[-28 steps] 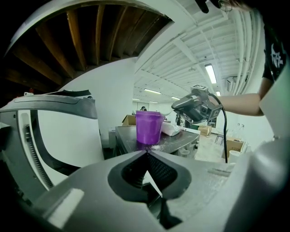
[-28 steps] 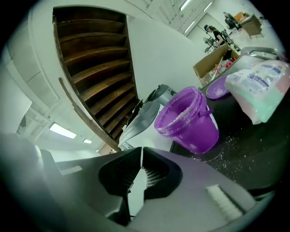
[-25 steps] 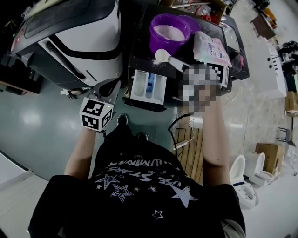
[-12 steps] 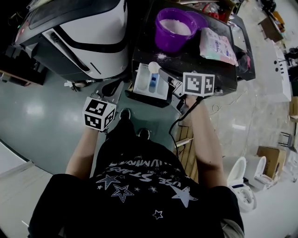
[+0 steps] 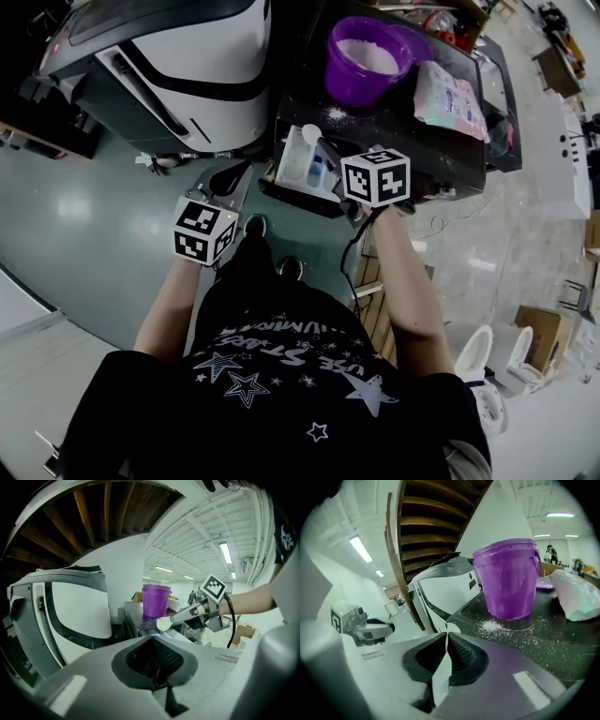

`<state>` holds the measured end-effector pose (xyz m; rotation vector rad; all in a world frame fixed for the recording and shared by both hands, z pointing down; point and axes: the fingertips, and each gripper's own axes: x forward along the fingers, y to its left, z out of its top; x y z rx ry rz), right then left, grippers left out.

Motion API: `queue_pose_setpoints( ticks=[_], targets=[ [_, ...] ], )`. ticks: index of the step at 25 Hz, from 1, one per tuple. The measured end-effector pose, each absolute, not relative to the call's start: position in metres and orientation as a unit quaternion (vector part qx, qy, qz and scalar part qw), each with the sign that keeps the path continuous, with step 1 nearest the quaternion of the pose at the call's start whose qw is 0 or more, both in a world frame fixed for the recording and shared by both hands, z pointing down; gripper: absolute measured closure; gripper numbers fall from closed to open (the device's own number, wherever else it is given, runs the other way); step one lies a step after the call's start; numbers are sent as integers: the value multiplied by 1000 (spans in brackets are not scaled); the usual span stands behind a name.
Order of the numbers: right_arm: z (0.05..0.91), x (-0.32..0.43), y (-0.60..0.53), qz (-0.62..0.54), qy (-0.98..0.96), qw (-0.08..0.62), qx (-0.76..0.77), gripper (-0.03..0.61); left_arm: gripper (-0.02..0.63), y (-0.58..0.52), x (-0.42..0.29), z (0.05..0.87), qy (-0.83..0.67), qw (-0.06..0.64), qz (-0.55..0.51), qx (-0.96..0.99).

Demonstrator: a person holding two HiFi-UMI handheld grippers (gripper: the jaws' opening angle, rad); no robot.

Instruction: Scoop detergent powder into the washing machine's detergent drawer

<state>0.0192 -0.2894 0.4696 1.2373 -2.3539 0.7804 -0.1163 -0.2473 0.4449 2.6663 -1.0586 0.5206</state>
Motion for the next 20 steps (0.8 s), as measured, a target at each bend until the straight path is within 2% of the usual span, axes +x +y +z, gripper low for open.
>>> queue_pose_setpoints(
  ticks=[20],
  targets=[
    [486,-3,-278,-30,-825,399,400,541,614,-244,-124,448,-375,112,174,904]
  ],
)
